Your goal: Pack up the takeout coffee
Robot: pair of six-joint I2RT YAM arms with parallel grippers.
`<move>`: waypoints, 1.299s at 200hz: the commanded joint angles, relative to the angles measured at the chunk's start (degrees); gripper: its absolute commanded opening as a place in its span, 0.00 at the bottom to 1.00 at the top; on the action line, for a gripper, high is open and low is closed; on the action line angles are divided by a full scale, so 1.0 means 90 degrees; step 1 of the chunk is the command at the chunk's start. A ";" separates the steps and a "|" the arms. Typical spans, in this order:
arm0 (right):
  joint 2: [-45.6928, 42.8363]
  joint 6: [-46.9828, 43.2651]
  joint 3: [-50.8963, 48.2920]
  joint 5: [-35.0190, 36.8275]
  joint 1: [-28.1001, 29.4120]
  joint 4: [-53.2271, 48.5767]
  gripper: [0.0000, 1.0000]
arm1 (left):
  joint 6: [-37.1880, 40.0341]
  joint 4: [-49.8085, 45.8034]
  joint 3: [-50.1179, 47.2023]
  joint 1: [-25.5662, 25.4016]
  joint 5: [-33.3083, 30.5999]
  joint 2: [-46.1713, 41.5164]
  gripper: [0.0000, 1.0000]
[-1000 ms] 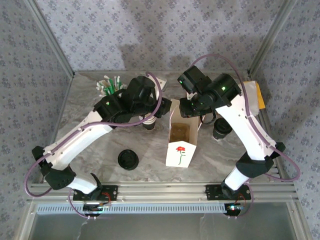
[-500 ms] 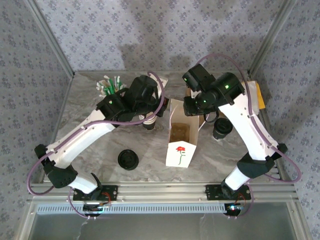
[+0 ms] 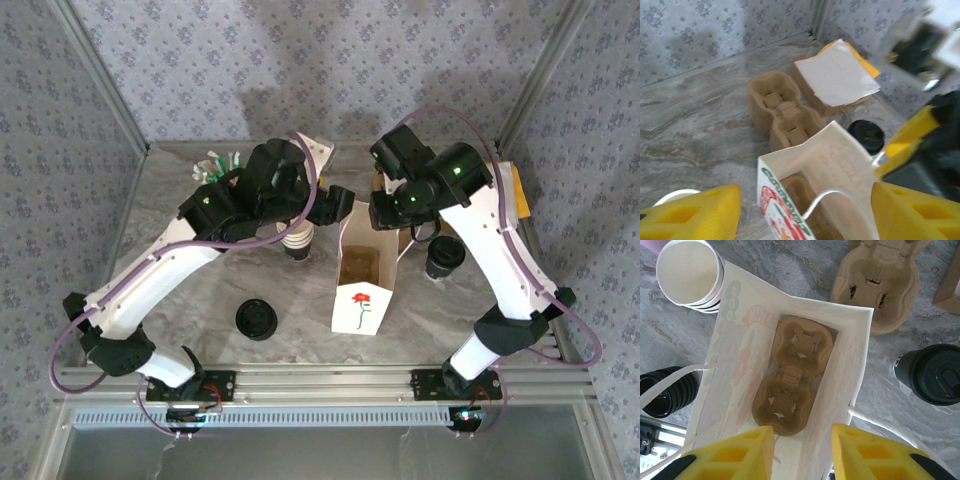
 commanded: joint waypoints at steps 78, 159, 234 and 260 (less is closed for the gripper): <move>-0.0474 -0.0355 -0.0691 -0.0137 -0.0251 0.0237 0.37 | 0.0110 -0.1758 0.1345 -0.0176 0.0388 0.1271 0.35; -0.0402 -0.0502 -0.0933 0.0068 -0.0529 0.0450 0.37 | -0.0081 -0.2876 0.2246 -0.0119 -0.1004 0.1431 0.00; 0.0017 -0.0504 -0.0171 0.0087 -0.0613 0.0241 0.38 | -0.0922 -0.2007 0.1335 0.0150 -0.0473 0.1072 0.00; 0.0226 -0.0521 0.0535 -0.0016 -0.0621 0.0025 0.40 | -0.1301 -0.1630 0.1026 0.0240 -0.0397 0.0865 0.00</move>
